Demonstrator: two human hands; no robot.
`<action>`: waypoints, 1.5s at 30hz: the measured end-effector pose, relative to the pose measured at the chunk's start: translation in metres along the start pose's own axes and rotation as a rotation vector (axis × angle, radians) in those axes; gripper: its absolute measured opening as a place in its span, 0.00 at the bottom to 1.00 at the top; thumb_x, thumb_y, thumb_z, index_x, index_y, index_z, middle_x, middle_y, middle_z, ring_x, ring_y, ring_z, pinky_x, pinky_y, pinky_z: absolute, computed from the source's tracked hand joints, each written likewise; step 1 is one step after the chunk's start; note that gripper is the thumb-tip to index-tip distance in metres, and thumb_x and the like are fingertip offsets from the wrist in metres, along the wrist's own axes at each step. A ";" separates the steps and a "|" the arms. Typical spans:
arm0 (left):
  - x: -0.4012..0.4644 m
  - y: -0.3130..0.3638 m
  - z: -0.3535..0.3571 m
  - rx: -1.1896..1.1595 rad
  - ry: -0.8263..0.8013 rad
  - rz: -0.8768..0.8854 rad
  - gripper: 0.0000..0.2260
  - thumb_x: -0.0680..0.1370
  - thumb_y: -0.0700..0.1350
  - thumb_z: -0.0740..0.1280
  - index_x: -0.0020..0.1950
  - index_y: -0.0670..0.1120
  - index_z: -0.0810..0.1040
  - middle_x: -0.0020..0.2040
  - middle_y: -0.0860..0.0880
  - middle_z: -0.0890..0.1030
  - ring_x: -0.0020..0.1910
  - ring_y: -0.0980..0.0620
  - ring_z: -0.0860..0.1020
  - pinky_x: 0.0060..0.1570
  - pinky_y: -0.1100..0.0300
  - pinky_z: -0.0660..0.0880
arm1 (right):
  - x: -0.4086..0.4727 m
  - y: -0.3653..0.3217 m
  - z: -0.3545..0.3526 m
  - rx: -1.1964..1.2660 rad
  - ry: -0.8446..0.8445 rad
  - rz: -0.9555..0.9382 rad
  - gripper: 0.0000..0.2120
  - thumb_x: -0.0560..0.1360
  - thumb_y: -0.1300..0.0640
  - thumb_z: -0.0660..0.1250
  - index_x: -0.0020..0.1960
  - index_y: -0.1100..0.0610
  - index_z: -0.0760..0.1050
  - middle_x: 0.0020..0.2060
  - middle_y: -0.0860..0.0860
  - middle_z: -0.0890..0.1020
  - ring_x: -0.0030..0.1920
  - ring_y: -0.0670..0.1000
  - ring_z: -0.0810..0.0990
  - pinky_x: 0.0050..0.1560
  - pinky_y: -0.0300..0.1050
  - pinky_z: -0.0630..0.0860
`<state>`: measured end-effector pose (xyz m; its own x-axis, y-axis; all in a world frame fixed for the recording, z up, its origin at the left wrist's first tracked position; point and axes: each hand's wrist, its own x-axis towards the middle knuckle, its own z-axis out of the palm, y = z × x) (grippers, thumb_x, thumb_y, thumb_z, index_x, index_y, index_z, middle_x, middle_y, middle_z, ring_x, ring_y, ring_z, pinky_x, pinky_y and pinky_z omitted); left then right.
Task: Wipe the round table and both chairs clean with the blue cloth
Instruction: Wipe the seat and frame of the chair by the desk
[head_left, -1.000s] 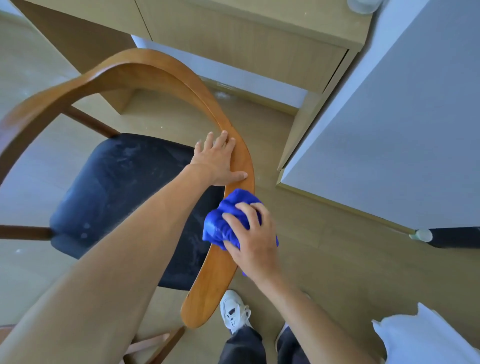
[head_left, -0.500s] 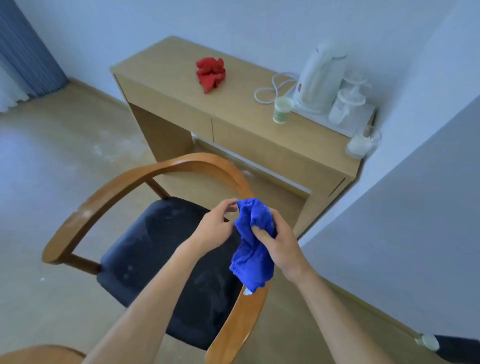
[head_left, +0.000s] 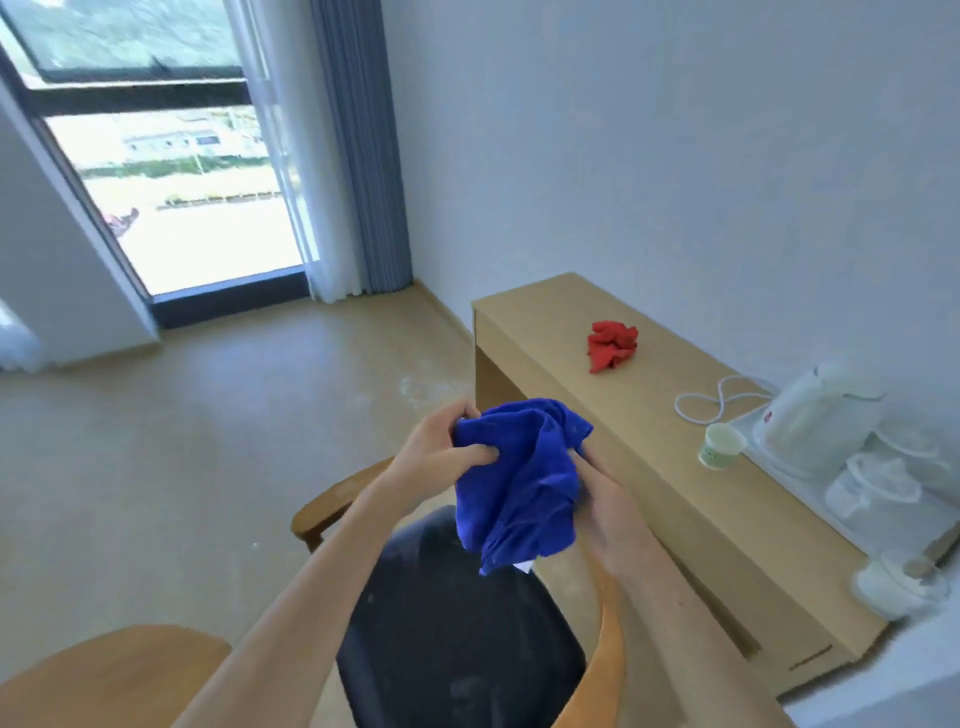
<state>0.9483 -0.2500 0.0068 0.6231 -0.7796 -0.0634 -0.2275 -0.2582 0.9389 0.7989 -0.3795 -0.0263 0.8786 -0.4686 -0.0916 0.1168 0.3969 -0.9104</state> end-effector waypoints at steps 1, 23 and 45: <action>-0.003 0.013 -0.006 0.022 0.044 0.011 0.09 0.67 0.43 0.69 0.43 0.44 0.73 0.37 0.45 0.78 0.38 0.52 0.76 0.38 0.55 0.75 | 0.006 -0.011 0.001 -0.058 -0.026 0.005 0.11 0.73 0.56 0.64 0.48 0.63 0.75 0.35 0.51 0.83 0.37 0.46 0.81 0.40 0.42 0.75; -0.111 0.085 -0.105 0.472 0.277 0.094 0.11 0.73 0.38 0.70 0.40 0.48 0.69 0.32 0.53 0.74 0.31 0.58 0.69 0.34 0.63 0.69 | 0.010 -0.084 0.095 -1.210 -0.508 -0.497 0.23 0.74 0.62 0.68 0.66 0.51 0.68 0.49 0.45 0.78 0.47 0.44 0.76 0.41 0.26 0.72; -0.101 0.057 -0.067 0.834 0.143 0.232 0.11 0.78 0.55 0.64 0.54 0.49 0.72 0.43 0.54 0.78 0.38 0.56 0.76 0.40 0.64 0.75 | 0.013 -0.107 0.109 -1.052 -0.608 -0.486 0.11 0.77 0.65 0.64 0.53 0.52 0.79 0.45 0.46 0.83 0.47 0.42 0.79 0.46 0.31 0.75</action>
<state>0.9224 -0.1474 0.0897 0.5678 -0.8000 0.1940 -0.7986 -0.4782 0.3655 0.8486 -0.3419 0.1136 0.9489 0.1506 0.2772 0.3069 -0.6434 -0.7013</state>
